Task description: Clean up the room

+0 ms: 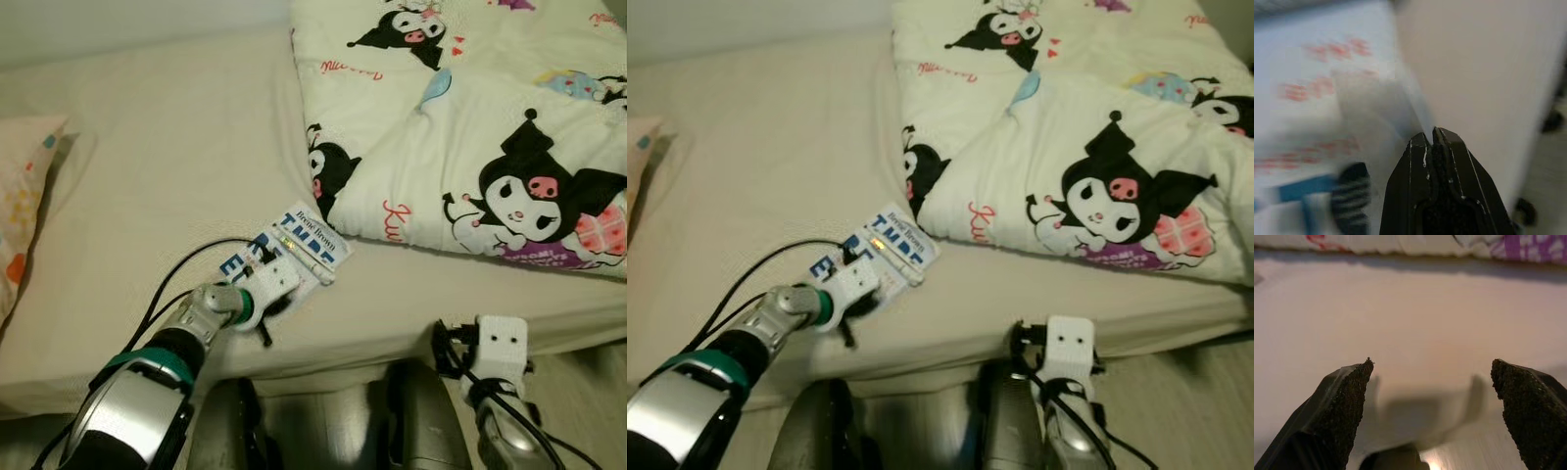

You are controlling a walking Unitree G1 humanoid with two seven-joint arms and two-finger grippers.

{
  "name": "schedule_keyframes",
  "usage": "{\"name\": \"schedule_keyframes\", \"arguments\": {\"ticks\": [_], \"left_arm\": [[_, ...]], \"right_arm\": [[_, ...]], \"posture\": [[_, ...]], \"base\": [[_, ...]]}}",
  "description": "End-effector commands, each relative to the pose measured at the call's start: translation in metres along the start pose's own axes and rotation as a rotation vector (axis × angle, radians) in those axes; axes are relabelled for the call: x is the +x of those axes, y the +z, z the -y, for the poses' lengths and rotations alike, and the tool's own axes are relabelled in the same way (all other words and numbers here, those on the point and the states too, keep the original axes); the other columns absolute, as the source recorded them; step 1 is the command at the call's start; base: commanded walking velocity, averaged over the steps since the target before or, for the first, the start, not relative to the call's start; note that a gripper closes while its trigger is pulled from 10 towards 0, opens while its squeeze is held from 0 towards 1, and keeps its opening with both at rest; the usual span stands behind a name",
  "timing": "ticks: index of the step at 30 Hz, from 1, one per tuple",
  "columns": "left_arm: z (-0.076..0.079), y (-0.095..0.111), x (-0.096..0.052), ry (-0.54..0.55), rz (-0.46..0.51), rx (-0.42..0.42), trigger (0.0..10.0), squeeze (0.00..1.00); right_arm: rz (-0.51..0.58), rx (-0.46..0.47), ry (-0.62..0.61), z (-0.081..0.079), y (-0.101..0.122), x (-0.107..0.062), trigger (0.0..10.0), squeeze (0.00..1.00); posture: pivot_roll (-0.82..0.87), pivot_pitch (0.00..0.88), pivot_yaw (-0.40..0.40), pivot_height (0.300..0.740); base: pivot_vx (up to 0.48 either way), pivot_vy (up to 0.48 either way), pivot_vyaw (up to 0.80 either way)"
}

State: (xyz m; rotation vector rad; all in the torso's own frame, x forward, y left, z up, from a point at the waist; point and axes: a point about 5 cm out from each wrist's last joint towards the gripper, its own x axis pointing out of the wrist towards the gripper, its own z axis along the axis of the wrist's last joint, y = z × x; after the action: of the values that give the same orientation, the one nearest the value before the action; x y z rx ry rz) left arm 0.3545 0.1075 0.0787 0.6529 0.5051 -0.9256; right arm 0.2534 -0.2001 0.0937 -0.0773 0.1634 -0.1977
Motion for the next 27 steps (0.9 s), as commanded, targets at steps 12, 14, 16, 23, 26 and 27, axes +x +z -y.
{"name": "schedule_keyframes", "arguments": {"ticks": [12,14,16,23,26,27], "left_arm": [[0.000,-0.034,-0.017,-0.146,-0.094,-0.019,0.0,0.00],[-0.004,-0.030,-0.020,-0.153,-0.042,-0.049,0.0,0.00],[-0.006,-0.026,-0.022,-0.157,-0.001,-0.081,0.0,0.00],[-0.011,-0.002,-0.029,-0.222,0.253,-0.210,0.0,0.00],[-0.005,0.000,-0.029,-0.259,0.295,-0.218,0.0,0.00],[-0.005,0.000,-0.029,-0.259,0.295,-0.218,0.0,0.00]], "right_arm": [[-0.027,0.020,0.008,-0.008,-0.011,0.005,10.0,0.00],[-0.027,0.024,0.010,-0.010,-0.012,0.007,10.0,0.00],[-0.026,0.029,0.016,-0.013,-0.012,0.009,10.0,0.00],[-0.037,0.044,0.073,-0.031,-0.014,0.023,10.0,0.00],[-0.038,0.049,0.089,-0.037,-0.014,0.026,10.0,0.00],[-0.038,0.049,0.089,-0.037,-0.014,0.026,10.0,0.00]], "posture": [[-0.01,0.155,0.191,0.587],[0.00,0.145,0.185,0.587],[0.01,0.138,0.177,0.587],[0.06,0.106,0.104,0.587],[0.08,0.100,0.089,0.587],[0.08,0.100,0.089,0.587]], "base": [[0.000,0.000,0.00],[0.000,0.000,0.00],[0.000,0.000,0.00],[0.000,0.000,0.00],[0.000,0.000,0.00],[0.000,0.000,0.00]]}}
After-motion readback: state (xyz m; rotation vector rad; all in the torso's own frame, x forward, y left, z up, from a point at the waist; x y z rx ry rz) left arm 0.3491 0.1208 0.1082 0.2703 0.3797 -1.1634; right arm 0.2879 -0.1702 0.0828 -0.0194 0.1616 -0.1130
